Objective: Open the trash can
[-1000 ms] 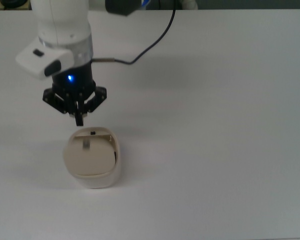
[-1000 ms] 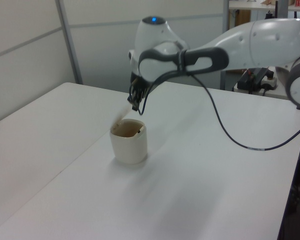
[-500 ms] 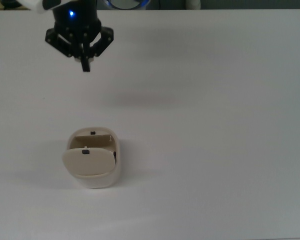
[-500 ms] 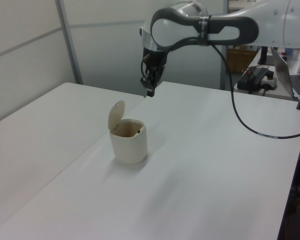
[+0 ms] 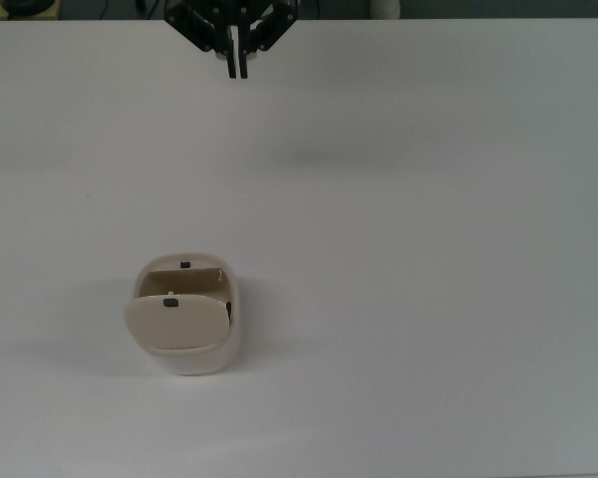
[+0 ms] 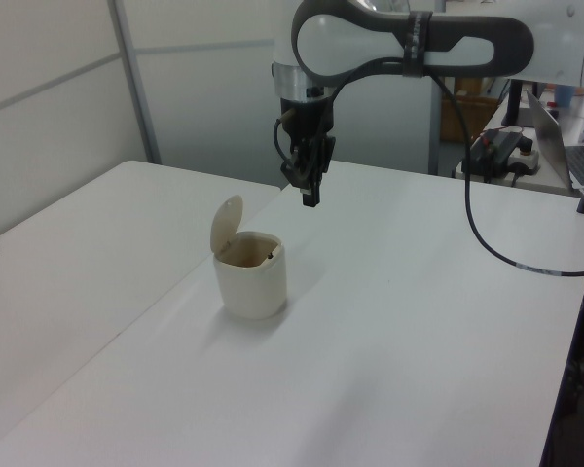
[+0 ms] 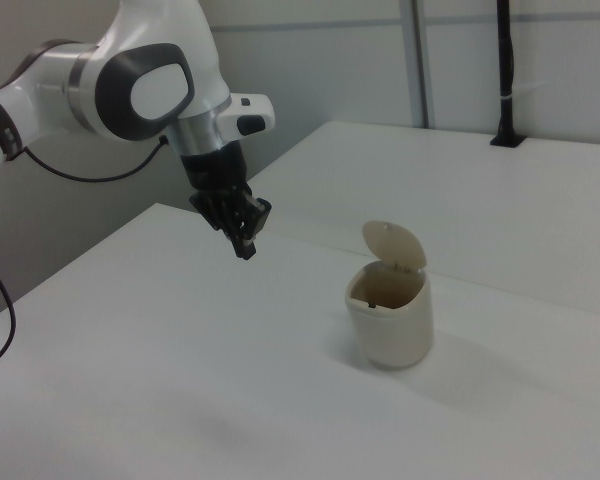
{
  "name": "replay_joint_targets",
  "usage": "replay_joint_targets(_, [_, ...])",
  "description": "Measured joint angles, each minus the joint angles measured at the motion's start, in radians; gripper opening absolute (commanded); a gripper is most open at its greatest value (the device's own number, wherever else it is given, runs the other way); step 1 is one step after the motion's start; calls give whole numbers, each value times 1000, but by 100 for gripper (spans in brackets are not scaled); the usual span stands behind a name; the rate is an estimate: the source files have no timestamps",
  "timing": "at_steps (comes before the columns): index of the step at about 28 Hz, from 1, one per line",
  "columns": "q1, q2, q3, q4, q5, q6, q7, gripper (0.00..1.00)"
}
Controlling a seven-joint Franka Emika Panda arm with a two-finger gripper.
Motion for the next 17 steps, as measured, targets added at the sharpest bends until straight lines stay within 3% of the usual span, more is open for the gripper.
replay_joint_targets(17, [-24,-3,-14,-9,-3,-1,0,100])
